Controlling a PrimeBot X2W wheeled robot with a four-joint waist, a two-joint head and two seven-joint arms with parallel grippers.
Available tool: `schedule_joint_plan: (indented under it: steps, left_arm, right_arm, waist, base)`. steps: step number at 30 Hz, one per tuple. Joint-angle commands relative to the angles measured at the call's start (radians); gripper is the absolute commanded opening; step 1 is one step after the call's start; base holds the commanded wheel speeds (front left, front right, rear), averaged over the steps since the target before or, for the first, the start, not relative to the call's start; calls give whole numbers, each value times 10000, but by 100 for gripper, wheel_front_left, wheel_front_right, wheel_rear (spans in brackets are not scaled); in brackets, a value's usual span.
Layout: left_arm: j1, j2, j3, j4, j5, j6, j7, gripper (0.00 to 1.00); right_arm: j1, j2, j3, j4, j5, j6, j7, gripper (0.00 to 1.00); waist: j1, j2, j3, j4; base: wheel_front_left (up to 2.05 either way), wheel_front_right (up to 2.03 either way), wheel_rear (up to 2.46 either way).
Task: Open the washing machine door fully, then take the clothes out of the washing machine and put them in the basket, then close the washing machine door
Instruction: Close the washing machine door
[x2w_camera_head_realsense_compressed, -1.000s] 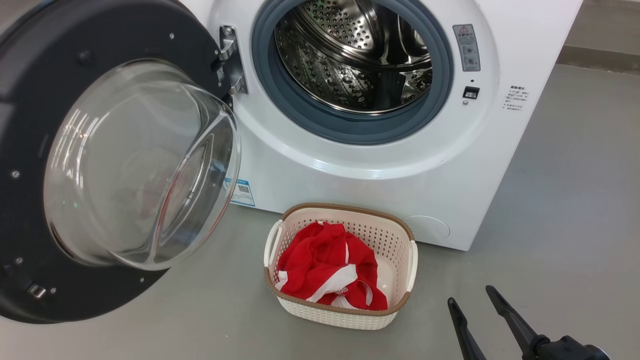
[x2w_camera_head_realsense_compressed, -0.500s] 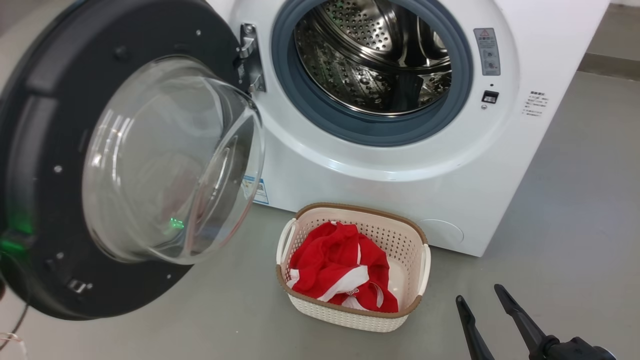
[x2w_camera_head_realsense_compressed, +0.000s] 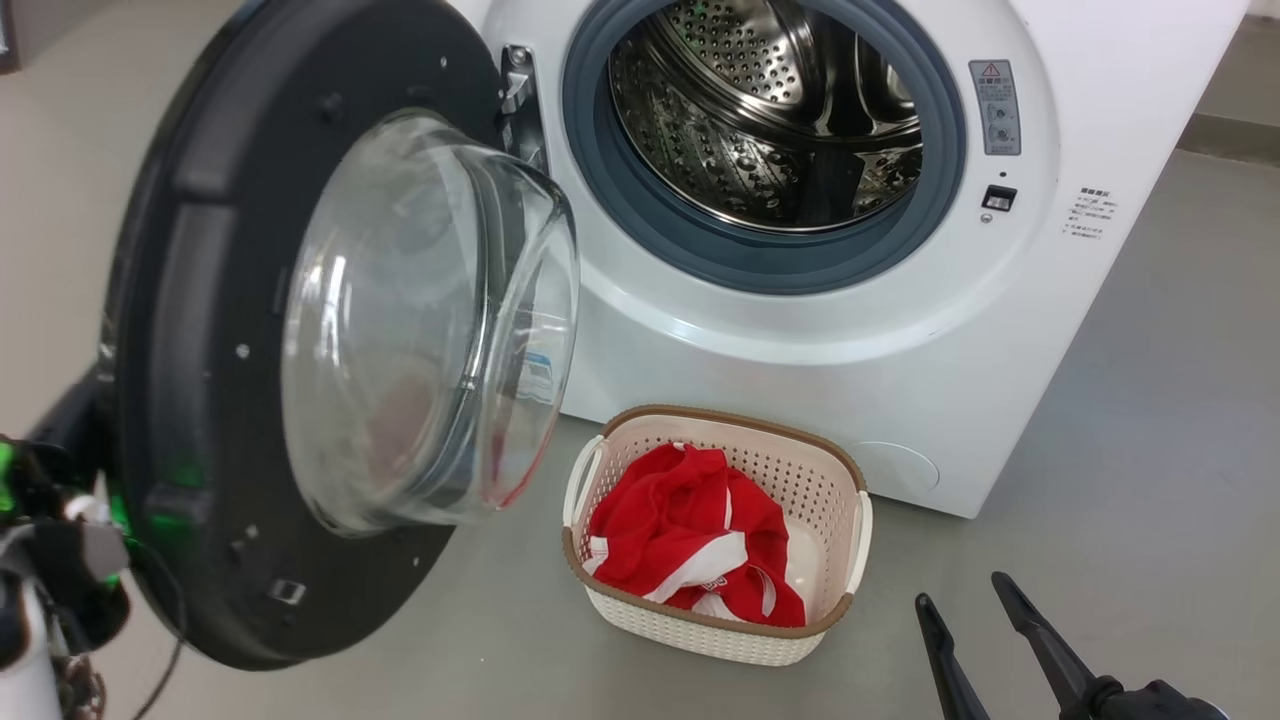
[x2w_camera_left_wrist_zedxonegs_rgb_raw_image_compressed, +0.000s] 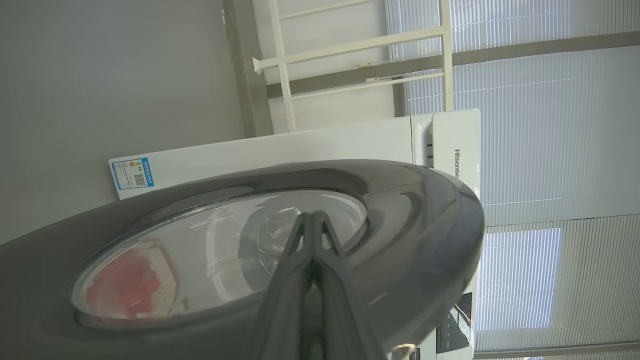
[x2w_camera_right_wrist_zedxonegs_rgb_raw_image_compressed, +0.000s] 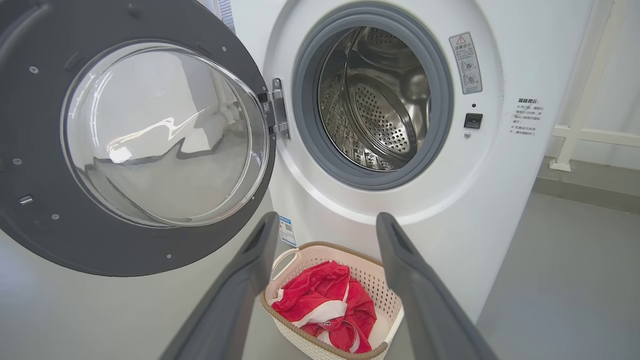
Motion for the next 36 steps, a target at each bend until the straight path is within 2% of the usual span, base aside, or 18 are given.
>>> schedule_joint_plan:
  steps: [1, 10, 18, 25, 36]
  left_arm:
    - [104, 81, -28, -717, -130, 210, 279, 0]
    - [974, -381, -409, -2712, -565, 925, 537, 0]
    - [1535, -529, -952, -3901, -1201, 1370, 380, 0]
    - [1813, -549, -1500, -4346, -1877, 1506, 155, 0]
    - [2044, -552, -2582, -4701, -2785, 1468, -533, 0]
  right_arm:
    - [-162, -89, 247, -208, 131, 27, -114, 100]
    - [-211, -89, 209, -127, 191, 27, -210, 100]
    - [-241, -89, 192, -37, 228, 27, -270, 100]
    - [-246, -89, 221, 4, 264, 27, -304, 100]
    - [-241, -89, 241, 73, 310, 27, -353, 100]
  waist:
    - [0, 0, 10, -30]
    - [0, 0, 66, -61]
    - [0, 0, 74, -51]
    - [0, 0, 58, -109]
    - [0, 0, 73, -276]
  base:
    - [0, 0, 0]
    - [0, 0, 0]
    - [0, 0, 0]
    - [0, 0, 0]
    - [0, 0, 0]
